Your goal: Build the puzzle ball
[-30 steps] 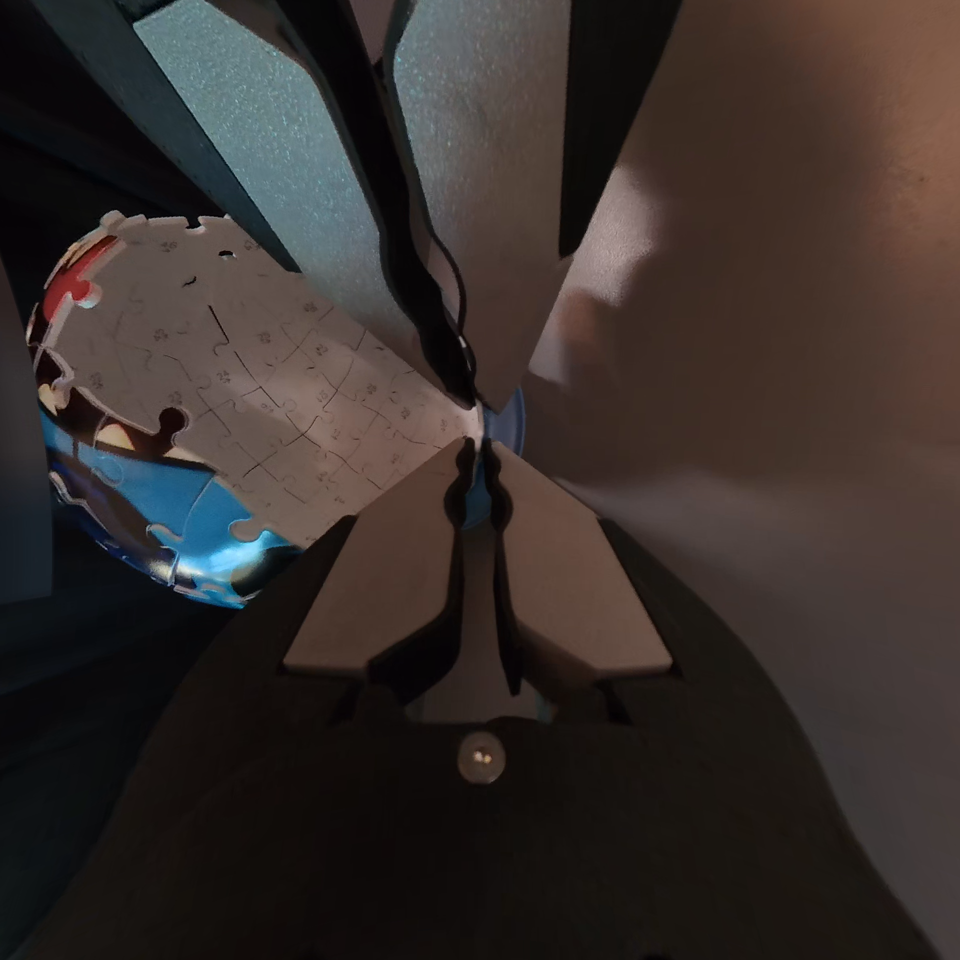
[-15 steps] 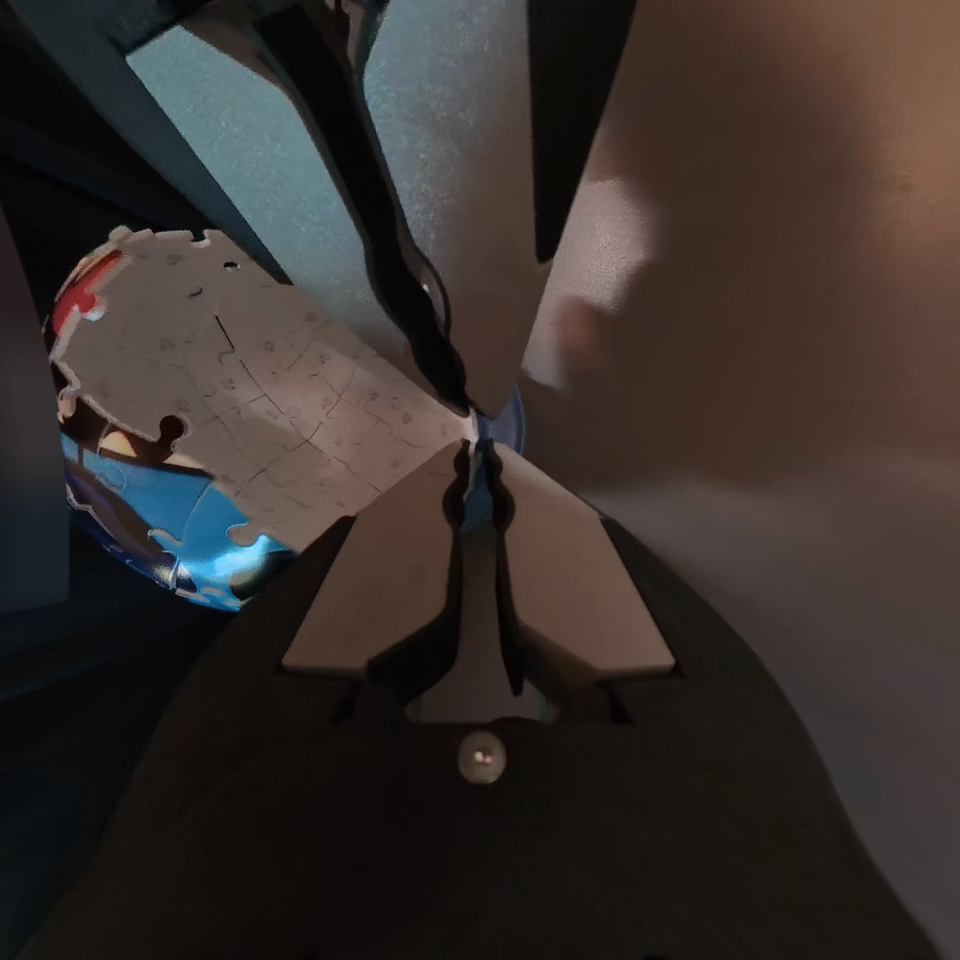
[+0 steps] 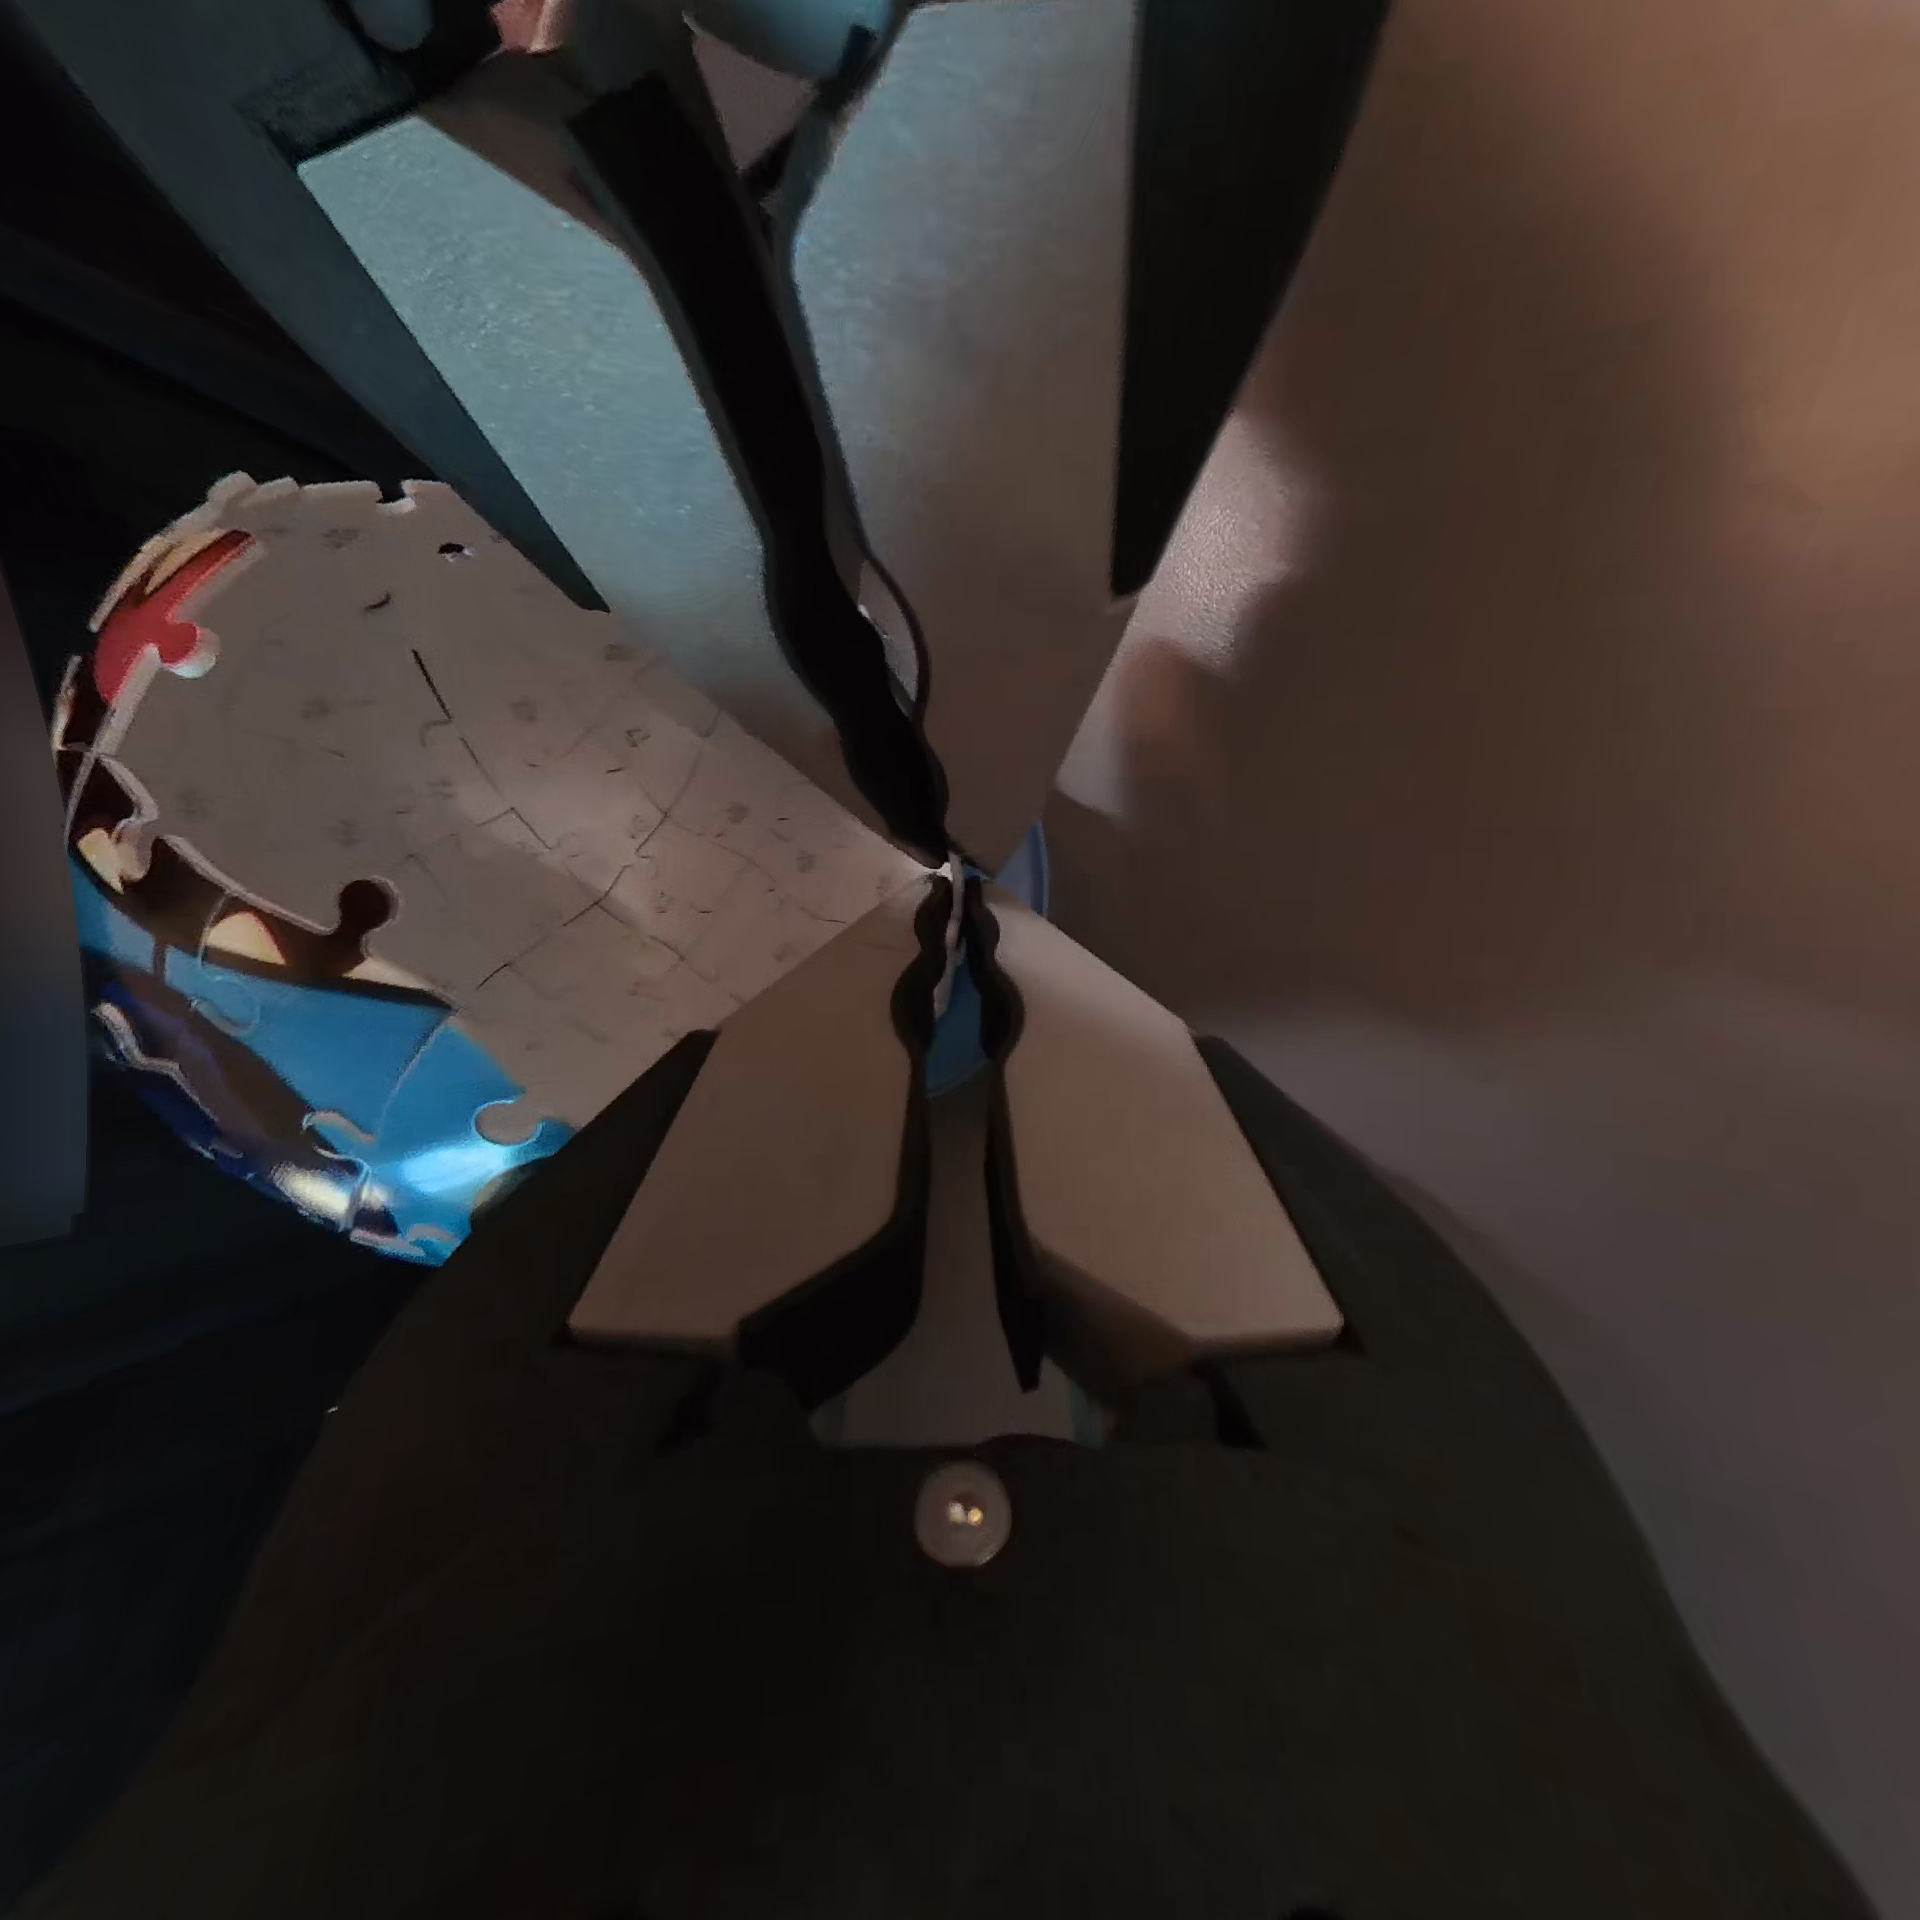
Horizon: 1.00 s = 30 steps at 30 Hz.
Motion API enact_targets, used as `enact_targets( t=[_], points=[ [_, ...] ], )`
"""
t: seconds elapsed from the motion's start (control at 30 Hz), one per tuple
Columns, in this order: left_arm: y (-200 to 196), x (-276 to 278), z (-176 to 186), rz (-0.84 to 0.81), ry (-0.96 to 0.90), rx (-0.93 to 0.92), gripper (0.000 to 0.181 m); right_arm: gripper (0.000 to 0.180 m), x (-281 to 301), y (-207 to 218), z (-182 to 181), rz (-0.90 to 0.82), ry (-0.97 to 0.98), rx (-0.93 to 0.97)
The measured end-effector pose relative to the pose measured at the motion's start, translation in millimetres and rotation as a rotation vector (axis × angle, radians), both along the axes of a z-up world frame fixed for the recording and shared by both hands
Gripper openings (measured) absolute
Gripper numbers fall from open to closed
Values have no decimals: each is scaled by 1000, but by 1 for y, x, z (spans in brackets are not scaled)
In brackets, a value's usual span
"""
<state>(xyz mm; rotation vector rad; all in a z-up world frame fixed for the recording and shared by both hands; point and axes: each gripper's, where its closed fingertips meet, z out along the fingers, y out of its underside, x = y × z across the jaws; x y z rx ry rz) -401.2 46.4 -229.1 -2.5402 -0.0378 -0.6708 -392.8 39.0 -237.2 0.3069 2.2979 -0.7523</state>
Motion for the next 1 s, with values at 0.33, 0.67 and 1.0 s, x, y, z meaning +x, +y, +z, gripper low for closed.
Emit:
enact_targets(
  t=[0.33, 0.67, 1.0],
  points=[
    [-3, -3, 2, 24, 11, -11, 8, 0, -1, 0, 0, -1, 55, -16],
    [-5, -2, -1, 6, 6, -20, 3, 0, -3, -1, 0, -12, 51, -27],
    [-3, -5, 3, 43, 16, 1, 2, 8, -5, -6, -1, -12, 4, -51]
  ],
)
